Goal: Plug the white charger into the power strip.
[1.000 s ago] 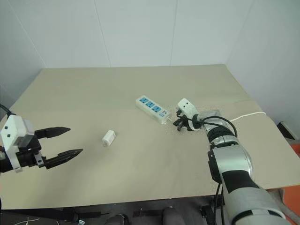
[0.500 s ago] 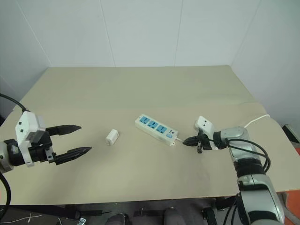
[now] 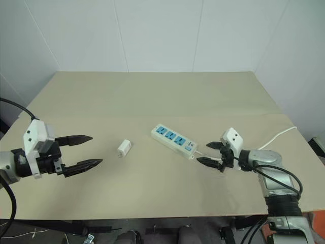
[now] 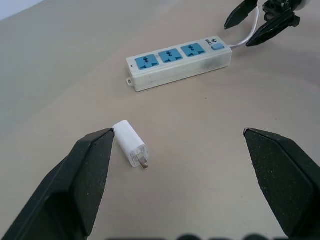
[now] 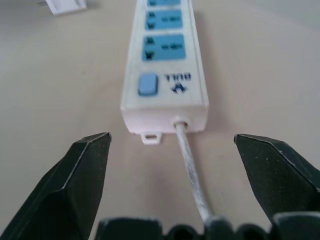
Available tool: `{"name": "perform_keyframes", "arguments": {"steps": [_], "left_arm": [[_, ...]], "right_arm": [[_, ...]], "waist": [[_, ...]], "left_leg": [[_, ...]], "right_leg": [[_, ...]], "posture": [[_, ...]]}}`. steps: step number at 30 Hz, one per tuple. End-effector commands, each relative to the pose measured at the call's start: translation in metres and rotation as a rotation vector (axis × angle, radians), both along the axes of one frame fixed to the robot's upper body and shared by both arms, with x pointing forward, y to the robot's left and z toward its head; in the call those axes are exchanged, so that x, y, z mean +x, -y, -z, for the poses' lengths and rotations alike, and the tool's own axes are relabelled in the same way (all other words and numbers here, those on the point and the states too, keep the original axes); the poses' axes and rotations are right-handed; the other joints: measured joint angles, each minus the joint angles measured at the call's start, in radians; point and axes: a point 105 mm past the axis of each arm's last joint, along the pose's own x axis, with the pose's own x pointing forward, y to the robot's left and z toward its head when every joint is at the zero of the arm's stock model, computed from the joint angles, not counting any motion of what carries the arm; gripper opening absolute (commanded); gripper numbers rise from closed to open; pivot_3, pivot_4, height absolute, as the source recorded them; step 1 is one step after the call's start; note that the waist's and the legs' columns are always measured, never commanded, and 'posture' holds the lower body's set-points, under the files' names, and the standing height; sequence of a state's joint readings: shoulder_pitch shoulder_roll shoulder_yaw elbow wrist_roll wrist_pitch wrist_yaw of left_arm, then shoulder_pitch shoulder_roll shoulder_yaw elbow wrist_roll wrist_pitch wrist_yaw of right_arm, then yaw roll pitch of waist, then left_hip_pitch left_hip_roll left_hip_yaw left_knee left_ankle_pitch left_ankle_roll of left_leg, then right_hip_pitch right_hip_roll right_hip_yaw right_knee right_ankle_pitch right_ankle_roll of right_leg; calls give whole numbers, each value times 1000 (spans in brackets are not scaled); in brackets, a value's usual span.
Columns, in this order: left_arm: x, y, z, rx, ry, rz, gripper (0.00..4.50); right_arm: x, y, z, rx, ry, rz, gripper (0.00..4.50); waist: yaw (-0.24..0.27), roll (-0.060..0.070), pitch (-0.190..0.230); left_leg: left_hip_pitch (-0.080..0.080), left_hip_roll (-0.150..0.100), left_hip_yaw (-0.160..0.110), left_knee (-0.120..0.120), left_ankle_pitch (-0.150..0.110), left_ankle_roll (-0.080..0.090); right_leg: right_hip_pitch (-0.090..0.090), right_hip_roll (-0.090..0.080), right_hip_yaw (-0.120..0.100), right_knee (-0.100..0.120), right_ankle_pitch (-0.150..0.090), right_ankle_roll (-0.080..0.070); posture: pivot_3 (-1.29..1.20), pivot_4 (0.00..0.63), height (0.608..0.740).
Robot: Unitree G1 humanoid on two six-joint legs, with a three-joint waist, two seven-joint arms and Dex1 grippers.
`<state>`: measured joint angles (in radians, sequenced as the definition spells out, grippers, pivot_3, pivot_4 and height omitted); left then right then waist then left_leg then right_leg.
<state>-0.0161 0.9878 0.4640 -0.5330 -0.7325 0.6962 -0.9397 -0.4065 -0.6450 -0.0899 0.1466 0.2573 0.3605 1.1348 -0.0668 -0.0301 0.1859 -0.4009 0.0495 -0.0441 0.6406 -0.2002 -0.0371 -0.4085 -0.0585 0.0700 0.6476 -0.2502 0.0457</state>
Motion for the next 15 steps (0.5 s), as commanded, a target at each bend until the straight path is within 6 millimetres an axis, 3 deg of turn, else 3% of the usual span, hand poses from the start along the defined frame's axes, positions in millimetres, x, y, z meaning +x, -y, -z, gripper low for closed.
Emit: {"name": "perform_keyframes", "arguments": {"steps": [1, 6, 15], "left_arm": [[-2, 0, -9, 20, 45, 11, 4500], [-2, 0, -11, 21, 48, 15, 4500], [-5, 1, -16, 35, 55, 28, 4500]], "right_arm": [[-1, -7, -21, 88, 92, -19, 4464], [10, -29, -25, 214, 196, 12, 4464], [37, -49, 0, 231, 309, 52, 4464]], "waist": [[0, 0, 0], [-2, 0, 0], [-1, 0, 0]], "left_leg": [[0, 0, 0, 0, 0, 0], [1, 0, 0, 0, 0, 0], [0, 0, 0, 0, 0, 0]], "right_leg": [[0, 0, 0, 0, 0, 0], [0, 0, 0, 0, 0, 0], [0, 0, 0, 0, 0, 0]], "posture": [[0, 150, 740], [0, 150, 740], [0, 150, 740]]}}
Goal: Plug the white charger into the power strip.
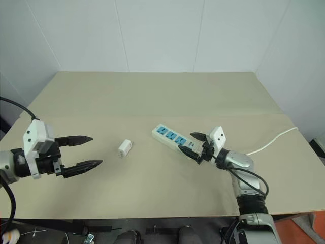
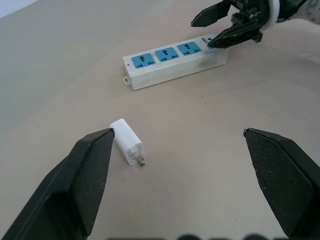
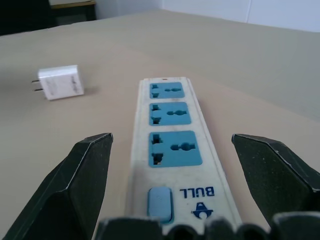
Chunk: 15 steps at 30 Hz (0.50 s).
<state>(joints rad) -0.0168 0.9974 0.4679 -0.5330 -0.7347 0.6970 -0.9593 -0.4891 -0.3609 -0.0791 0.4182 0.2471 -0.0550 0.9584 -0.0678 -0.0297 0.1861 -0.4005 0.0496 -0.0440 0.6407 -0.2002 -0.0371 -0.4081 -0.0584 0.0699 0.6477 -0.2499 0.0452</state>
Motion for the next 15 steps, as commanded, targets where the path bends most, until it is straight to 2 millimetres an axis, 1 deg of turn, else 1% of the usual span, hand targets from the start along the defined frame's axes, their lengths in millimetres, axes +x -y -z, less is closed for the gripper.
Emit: {"name": "perform_keyframes", "arguments": {"steps": [1, 5, 15], "left_arm": [[-3, 1, -16, 28, 63, 15, 4500], [-6, 3, -19, 28, 72, 22, 4500], [-14, 3, -18, 10, 65, -2, 4500]], "right_arm": [[5, -1, -6, -16, 73, -4, 4464], [9, -3, -1, -14, 66, -22, 4464], [7, 1, 26, -68, -11, -55, 4464]], "waist": [[0, 0, 0], [-1, 0, 0], [-1, 0, 0]], "left_leg": [[0, 0, 0, 0, 0, 0], [0, 0, 0, 0, 0, 0], [2, 0, 0, 0, 0, 0]], "right_leg": [[0, 0, 0, 0, 0, 0], [0, 0, 0, 0, 1, -2], [2, 0, 0, 0, 1, -2]], "posture": [[0, 150, 740], [0, 150, 740], [0, 150, 740]]}}
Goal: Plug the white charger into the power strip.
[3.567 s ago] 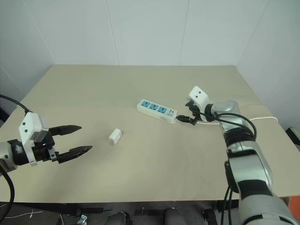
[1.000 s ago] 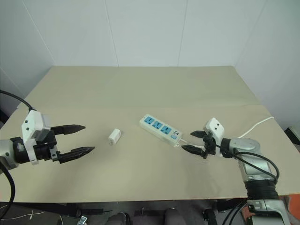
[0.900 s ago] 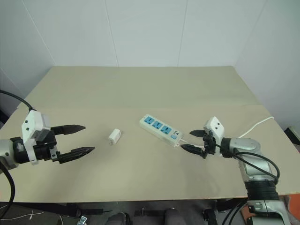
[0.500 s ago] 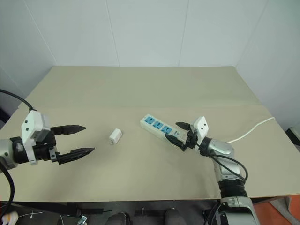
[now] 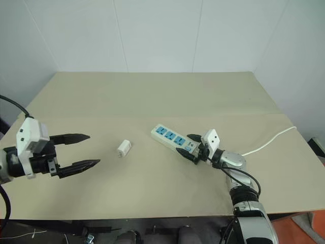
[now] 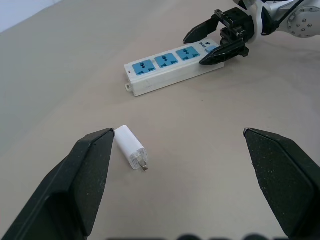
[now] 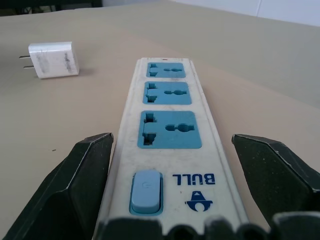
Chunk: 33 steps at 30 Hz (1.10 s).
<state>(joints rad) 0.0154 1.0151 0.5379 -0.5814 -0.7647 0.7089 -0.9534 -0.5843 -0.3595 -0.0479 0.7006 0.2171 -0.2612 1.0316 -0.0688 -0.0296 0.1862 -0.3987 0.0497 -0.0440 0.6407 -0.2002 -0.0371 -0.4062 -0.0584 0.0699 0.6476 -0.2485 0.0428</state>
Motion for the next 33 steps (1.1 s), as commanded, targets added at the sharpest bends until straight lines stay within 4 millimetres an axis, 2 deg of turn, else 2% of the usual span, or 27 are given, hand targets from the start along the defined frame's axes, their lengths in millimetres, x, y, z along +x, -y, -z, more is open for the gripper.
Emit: {"name": "perform_keyframes", "arguments": {"steps": [1, 9, 18, 24, 33], "left_arm": [[-8, 3, -6, -12, 24, -5, 4500], [-24, 4, -5, -31, 23, -49, 4500], [-23, 7, -4, -42, 23, -53, 4500], [-22, 11, -2, -55, 21, -50, 4500], [-21, 15, -1, -81, 23, -50, 4500]], "right_arm": [[-2, 2, 10, -23, -24, -4, 4464], [-4, 9, 15, -19, -42, 15, 4464], [2, 10, 0, -4, 16, 41, 4464], [2, 19, -12, 2, 59, 66, 4464], [-2, 29, -2, -15, 24, 82, 4464]], "waist": [[1, 0, 0], [5, 0, 0], [6, 0, 0], [6, 0, 0], [1, 0, 0]], "left_leg": [[1, 0, 0, 0, 0, 0], [2, 0, 0, 0, 0, 0], [2, 0, 0, 0, 0, 0], [2, 0, 0, 0, 0, 0], [2, 0, 0, 0, 0, 0]], "right_leg": [[1, 0, 0, 0, 0, 0], [2, 0, 0, 0, -1, 1], [3, 0, 0, 0, -1, 2], [2, 0, 0, 0, -1, 2], [2, 0, 0, 0, -1, 2]], "posture": [[0, 150, 740], [0, 150, 740], [0, 150, 740], [0, 150, 740], [0, 150, 740]]}}
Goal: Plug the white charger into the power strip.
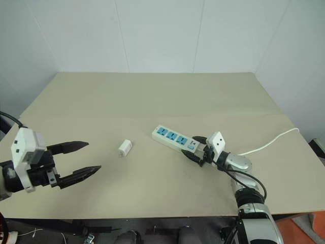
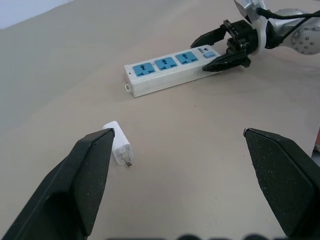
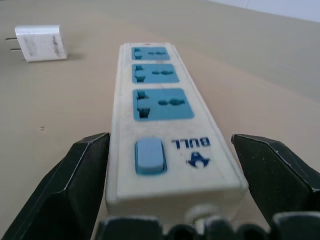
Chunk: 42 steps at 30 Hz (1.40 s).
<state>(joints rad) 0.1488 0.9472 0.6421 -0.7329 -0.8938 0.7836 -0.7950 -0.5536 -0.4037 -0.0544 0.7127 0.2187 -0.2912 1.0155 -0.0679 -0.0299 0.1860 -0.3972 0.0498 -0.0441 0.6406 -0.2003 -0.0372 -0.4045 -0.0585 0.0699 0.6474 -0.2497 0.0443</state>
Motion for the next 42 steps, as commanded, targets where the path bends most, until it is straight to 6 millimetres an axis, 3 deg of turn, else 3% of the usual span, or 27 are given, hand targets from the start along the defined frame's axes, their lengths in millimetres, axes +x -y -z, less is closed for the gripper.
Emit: {"name": "perform_keyframes", "arguments": {"steps": [1, 15, 30, 34, 39, 42], "left_arm": [[-3, 7, -6, -1, 41, 27, 4500], [-4, 9, -9, -6, 38, 31, 4500], [-4, 4, -16, 23, 44, 38, 4500], [-3, 2, -19, 34, 49, 41, 4500], [-2, 2, -22, 46, 58, 57, 4500], [0, 3, -22, 48, 57, 66, 4500]], "right_arm": [[1, 9, -7, 16, 20, 30, 4464], [10, -19, -3, 59, -24, -41, 4464], [3, -27, 36, -43, -158, -122, 4464], [-1, -33, 42, -59, -171, -158, 3495], [0, -41, 40, -58, -146, -176, 3494], [3, -42, 29, -51, -89, -173, 3494]], "waist": [[0, 0, 0], [-2, 0, 0], [-6, -2, -1], [-7, -3, -2], [-16, -4, -3], [-25, -4, -3]], "left_leg": [[0, 0, 0, 0, 0, 0], [0, 0, 0, 0, 0, 0], [6, 0, 0, 0, 0, 0], [13, 0, 0, -1, 0, -1], [15, 1, 0, -2, -1, -1], [15, 1, 0, -3, -1, -1]], "right_leg": [[0, 0, 0, 0, 0, 0], [0, 0, 0, 0, 1, -1], [5, 0, 0, 0, -1, 1], [12, 0, 0, -2, -2, 0], [14, 1, 0, -2, -3, -1], [14, 1, 0, -2, -3, -1]], "posture": [[0, 150, 740], [0, 150, 740], [0, 150, 740], [0, 150, 740], [0, 150, 740], [0, 150, 740]]}}
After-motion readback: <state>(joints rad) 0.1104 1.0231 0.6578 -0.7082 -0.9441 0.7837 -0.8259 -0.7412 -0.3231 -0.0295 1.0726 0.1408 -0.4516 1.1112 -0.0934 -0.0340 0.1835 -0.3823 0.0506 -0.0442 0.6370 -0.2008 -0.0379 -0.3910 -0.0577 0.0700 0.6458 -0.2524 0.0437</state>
